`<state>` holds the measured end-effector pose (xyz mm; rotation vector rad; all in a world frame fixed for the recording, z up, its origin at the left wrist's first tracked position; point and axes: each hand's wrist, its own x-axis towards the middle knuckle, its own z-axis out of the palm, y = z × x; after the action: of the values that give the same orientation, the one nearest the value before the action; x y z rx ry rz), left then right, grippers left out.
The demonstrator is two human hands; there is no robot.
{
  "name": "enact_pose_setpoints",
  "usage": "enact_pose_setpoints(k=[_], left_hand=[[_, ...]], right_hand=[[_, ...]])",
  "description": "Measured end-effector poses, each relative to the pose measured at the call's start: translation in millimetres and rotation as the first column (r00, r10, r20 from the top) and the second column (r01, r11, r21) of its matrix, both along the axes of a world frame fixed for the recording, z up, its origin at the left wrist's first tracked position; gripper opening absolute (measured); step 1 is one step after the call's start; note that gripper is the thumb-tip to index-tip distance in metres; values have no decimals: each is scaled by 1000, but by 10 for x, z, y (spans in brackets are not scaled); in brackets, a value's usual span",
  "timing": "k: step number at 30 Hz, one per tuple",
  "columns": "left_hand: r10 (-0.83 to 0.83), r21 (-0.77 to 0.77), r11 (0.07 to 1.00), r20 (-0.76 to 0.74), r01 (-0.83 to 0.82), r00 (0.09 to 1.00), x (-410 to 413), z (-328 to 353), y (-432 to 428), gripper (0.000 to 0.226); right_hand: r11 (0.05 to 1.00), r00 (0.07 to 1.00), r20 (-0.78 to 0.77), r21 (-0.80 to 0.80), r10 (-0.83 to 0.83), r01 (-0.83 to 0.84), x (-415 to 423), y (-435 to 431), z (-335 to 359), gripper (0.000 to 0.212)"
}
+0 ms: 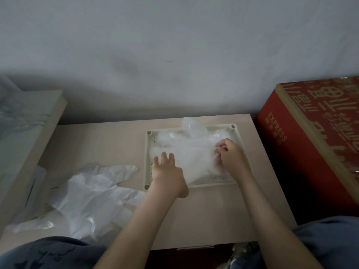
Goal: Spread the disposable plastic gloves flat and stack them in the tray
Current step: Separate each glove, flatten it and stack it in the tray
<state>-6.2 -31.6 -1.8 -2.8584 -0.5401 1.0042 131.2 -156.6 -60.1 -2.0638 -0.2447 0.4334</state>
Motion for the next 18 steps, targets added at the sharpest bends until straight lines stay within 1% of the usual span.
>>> enact_pose_setpoints(k=[1, 2, 4, 7, 9, 12, 14, 18], left_hand=[[12, -17, 1000, -10, -12, 1000, -7, 43, -3, 64], [27, -36, 999, 18, -27, 999, -3, 73, -6, 66], [55, -64, 997, 143, -47, 988, 26, 88, -17, 71], [126, -130, 988, 353, -84, 927, 69, -50, -27, 70], [118, -154, 986, 415, -58, 902, 89, -195, -24, 65], [113, -182, 982, 407, -41, 907, 102, -357, -12, 63], [112, -176, 983, 386, -46, 916, 89, -419, 6, 64], [134, -178, 981, 353, -74, 926, 94, -489, 63, 61]], right_hand=[[1000, 999, 33, -30, 12, -11, -1, -4, -14, 17], [999, 998, 56, -42, 18, -15, -9, -3, -24, 16], [999, 996, 86, -42, 5, -1, -17, -3, -49, 16], [997, 995, 104, -70, -10, 17, -32, -24, -61, 20], [997, 992, 117, -47, -53, 59, -24, -33, -68, 20], [988, 974, 166, 18, -152, 152, 12, -30, -71, 19], [982, 963, 195, 37, -188, 185, 31, -37, -83, 19], [988, 970, 189, -3, -150, 153, 20, -31, -79, 22]])
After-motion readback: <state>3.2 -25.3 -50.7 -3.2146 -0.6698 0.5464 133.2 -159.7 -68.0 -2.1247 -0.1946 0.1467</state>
